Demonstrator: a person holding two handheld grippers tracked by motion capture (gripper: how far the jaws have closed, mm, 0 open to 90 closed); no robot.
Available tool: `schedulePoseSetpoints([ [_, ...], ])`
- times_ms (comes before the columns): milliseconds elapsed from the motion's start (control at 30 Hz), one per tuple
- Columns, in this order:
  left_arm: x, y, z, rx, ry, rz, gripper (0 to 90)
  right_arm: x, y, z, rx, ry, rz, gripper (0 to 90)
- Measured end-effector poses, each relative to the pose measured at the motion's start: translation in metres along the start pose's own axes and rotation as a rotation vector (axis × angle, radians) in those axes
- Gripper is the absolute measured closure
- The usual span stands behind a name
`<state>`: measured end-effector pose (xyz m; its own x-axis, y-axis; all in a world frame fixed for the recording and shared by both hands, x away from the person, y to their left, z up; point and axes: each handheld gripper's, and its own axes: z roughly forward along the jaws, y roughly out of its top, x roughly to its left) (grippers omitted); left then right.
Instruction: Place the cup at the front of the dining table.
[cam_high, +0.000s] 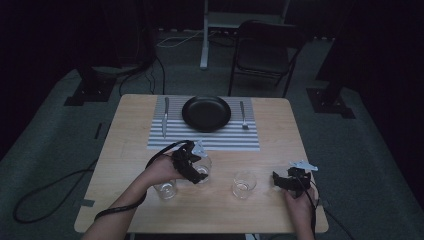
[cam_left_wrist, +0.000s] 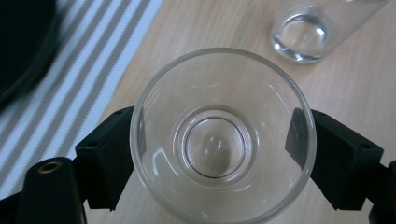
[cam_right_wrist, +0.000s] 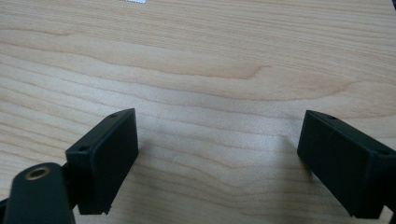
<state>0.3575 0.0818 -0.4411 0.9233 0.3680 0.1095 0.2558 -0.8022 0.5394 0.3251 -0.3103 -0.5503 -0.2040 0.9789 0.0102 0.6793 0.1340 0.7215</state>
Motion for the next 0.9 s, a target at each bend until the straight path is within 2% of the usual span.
schedulePoseSetpoints([
  [200, 0.007, -0.003, -0.006, -0.028, 0.019, -0.048, 18.1, 0.0, 0.0, 0.0, 0.0, 0.0, 0.001, 11.9],
  [367, 0.013, -0.005, -0.01, -0.035, 0.04, -0.063, 18.1, 0.0, 0.0, 0.0, 0.0, 0.0, 0.002, 11.9],
  [600, 0.025, -0.01, -0.014, -0.035, 0.118, -0.153, 18.1, 0.0, 0.0, 0.0, 0.0, 0.0, 0.002, 11.9],
  [667, 0.028, -0.011, -0.015, -0.035, 0.13, -0.163, 18.1, 0.0, 0.0, 0.0, 0.0, 0.0, 0.001, 11.9],
  [700, 0.031, -0.012, -0.016, -0.04, 0.133, -0.184, 18.1, 0.0, 0.0, 0.0, -0.001, 0.0, 0.001, 11.9],
  [900, 0.038, -0.015, -0.018, -0.057, 0.139, -0.198, 18.1, 0.0, 0.0, 0.0, 0.0, 0.0, 0.0, 11.9],
])
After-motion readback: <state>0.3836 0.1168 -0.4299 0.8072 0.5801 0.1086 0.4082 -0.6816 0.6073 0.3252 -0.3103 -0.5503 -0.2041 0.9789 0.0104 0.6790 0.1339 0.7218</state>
